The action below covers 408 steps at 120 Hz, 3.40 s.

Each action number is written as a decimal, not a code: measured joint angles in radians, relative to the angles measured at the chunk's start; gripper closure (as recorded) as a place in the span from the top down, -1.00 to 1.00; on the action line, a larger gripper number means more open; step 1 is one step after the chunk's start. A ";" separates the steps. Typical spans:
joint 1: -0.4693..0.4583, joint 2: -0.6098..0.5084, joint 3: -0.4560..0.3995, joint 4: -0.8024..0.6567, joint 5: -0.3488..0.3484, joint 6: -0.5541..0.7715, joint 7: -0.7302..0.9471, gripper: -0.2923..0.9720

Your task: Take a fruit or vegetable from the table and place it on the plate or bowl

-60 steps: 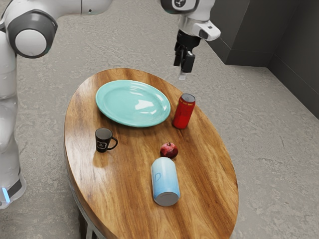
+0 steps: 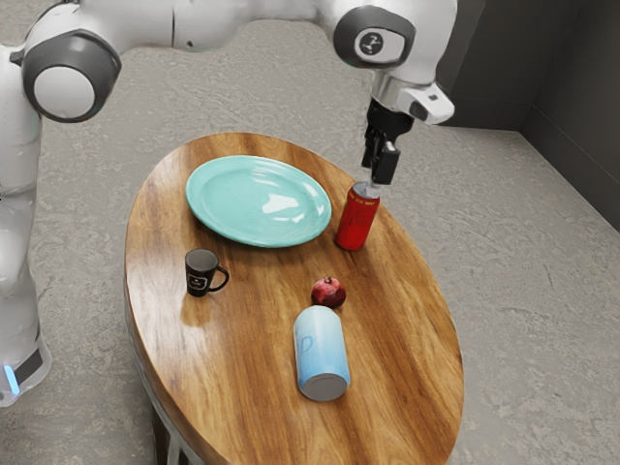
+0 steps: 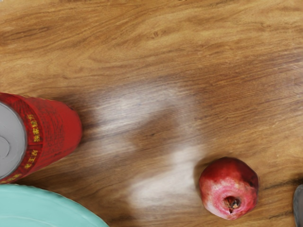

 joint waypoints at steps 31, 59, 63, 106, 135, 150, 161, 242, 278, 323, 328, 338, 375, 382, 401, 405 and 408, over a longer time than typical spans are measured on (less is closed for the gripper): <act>-0.037 0.216 -0.115 0.105 0.059 0.107 0.081 0.54; -0.038 0.301 -0.140 0.192 0.066 0.073 0.184 0.54; -0.039 0.194 -0.117 0.031 0.064 0.094 0.194 0.53; -0.042 0.127 -0.071 -0.214 0.025 0.302 0.271 0.54; -0.092 0.044 -0.061 -0.330 0.016 0.366 0.303 0.53; -0.083 -0.030 -0.012 -0.436 -0.003 0.420 0.319 0.54; -0.084 -0.017 -0.006 -0.446 -0.009 0.444 0.329 0.54; -0.138 -0.039 -0.028 -0.509 -0.014 0.441 0.366 0.54; -0.130 -0.021 -0.001 -0.514 -0.008 0.355 0.376 0.54; -0.135 0.011 -0.007 -0.515 -0.007 0.361 0.383 0.42; -0.135 0.011 -0.011 -0.514 -0.006 0.363 0.383 0.28; -0.137 0.010 -0.014 -0.515 -0.004 0.366 0.383 0.08; -0.136 -0.086 -0.015 -0.491 0.002 0.365 0.380 0.02; -0.137 -0.109 -0.013 -0.470 0.005 0.351 0.379 0.02; -0.197 -0.211 0.085 -0.495 0.034 0.299 0.378 0.02; -0.185 -0.220 0.111 -0.497 0.046 0.290 0.378 0.02; -0.169 -0.223 0.128 -0.498 0.056 0.284 0.379 0.02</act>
